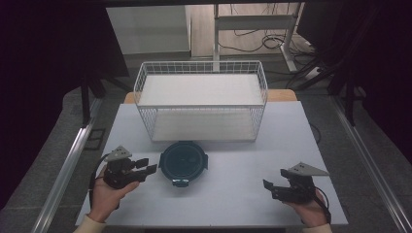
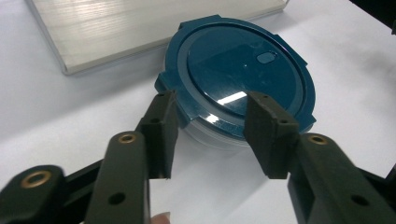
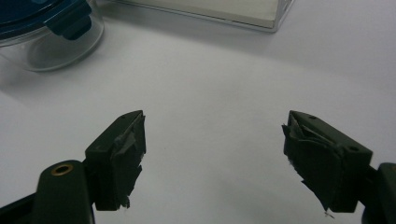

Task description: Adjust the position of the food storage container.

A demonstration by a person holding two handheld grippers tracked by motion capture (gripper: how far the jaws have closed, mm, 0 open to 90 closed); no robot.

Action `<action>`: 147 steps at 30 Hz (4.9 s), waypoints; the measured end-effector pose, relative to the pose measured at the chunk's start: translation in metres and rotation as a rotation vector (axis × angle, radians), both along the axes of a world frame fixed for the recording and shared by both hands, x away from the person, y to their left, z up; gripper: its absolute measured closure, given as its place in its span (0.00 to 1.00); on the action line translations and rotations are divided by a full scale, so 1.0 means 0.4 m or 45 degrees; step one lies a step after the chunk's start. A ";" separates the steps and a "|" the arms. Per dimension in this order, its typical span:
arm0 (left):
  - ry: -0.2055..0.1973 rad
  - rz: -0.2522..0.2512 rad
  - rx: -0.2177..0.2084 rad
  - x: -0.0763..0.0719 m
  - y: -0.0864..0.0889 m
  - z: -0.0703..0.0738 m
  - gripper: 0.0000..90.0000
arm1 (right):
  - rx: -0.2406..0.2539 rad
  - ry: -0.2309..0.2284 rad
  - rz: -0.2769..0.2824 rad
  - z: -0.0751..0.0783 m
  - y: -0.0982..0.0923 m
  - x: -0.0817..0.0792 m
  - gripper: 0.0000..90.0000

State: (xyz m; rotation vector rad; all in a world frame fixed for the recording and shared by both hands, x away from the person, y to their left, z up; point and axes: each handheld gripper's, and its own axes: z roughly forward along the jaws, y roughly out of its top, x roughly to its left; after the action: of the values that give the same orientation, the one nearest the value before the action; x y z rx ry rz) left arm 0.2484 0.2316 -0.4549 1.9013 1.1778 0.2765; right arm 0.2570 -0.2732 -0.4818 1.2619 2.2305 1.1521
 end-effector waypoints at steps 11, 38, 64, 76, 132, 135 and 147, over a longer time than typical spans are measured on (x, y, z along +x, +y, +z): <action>0.022 -0.003 -0.001 0.051 -0.003 0.015 0.79 | -0.009 0.013 -0.007 -0.007 -0.001 0.002 0.23; 0.137 0.037 0.115 0.232 -0.025 -0.042 1.00 | -0.067 0.029 -0.014 -0.021 0.007 0.003 0.23; 0.164 -0.089 0.193 0.296 -0.079 -0.081 1.00 | -0.098 0.042 -0.025 -0.029 0.006 0.006 0.23; 0.155 -0.103 0.228 0.292 -0.097 -0.077 1.00 | -0.087 0.043 -0.025 -0.027 0.009 0.006 0.23; 0.164 -0.312 0.177 0.190 -0.276 -0.073 1.00 | -0.073 0.024 -0.022 -0.019 0.017 0.000 0.23; 0.178 -0.309 0.158 0.193 -0.276 -0.074 1.00 | -0.072 0.023 -0.027 -0.017 0.015 -0.001 0.23; 0.095 -0.172 0.013 0.115 -0.165 -0.017 0.95 | -0.063 0.013 -0.031 -0.013 0.008 0.000 0.23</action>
State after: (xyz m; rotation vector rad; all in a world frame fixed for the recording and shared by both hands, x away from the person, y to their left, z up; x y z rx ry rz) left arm 0.2944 0.1655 -0.4618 2.0046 1.0916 0.1394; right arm 0.2568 -0.2700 -0.4870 1.2745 2.2301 1.0778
